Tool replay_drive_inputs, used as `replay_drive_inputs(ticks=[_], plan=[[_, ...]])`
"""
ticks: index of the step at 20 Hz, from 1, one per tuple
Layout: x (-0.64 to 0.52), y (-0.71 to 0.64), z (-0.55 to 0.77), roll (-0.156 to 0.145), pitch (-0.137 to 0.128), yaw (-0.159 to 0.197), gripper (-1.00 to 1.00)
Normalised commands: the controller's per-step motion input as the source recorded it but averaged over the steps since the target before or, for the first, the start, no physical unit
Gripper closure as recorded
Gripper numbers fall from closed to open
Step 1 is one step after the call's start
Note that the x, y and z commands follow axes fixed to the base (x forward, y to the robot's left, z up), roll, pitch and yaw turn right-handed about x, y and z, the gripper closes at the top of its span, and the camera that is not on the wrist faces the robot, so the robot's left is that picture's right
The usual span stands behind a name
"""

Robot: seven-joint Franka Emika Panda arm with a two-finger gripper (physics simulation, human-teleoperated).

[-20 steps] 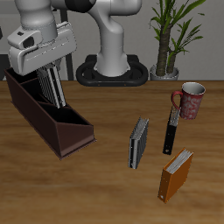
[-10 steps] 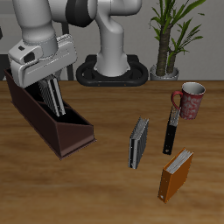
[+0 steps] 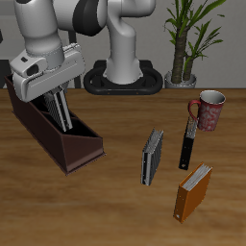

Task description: Place the right striped book into the right desk caddy's left compartment and place the orange book into the right desk caddy's left compartment and place the red mug into the right desk caddy's right compartment

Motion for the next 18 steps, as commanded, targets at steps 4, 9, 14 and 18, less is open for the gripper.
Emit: replay_drive_inputs(ticks=[4, 9, 14, 18], plan=[[0.07, -0.04, -0.10, -0.012, 0.016, -0.009, 1.00], [0.10, -0.03, -0.15, -0.038, 0.029, -0.027, 1.00], [0.10, -0.02, -0.11, -0.020, 0.009, -0.021, 1.00], [0.00, 0.11, -0.08, 0.022, -0.038, 0.009, 1.00]])
